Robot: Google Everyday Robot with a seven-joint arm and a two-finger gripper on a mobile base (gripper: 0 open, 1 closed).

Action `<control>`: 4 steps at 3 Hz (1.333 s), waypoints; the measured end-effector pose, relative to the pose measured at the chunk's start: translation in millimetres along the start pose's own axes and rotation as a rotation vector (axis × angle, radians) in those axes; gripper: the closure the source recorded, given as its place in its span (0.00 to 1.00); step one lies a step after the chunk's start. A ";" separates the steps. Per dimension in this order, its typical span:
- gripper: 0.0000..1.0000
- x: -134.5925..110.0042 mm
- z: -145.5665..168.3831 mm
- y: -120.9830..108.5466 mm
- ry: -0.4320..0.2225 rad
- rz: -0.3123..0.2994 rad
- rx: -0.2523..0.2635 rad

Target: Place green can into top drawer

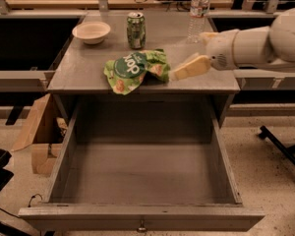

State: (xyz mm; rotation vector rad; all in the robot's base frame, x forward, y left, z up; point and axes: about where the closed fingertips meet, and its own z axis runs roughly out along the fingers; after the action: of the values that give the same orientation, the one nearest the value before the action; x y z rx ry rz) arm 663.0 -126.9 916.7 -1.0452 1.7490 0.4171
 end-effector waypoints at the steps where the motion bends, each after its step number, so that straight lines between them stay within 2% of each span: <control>1: 0.00 -14.0 7.3 -2.6 -0.073 0.009 0.023; 2: 0.00 -15.9 8.2 -2.0 -0.077 0.008 0.023; 3: 0.00 -20.4 27.7 -8.5 -0.140 0.022 0.045; 4: 0.00 -41.5 81.6 -34.8 -0.273 0.047 0.076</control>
Offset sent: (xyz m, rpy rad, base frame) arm 0.0075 0.0088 0.0086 0.0555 -0.0414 -0.0103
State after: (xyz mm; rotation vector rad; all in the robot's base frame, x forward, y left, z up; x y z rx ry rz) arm 743.3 -71.4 925.1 -0.8519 1.5348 0.4948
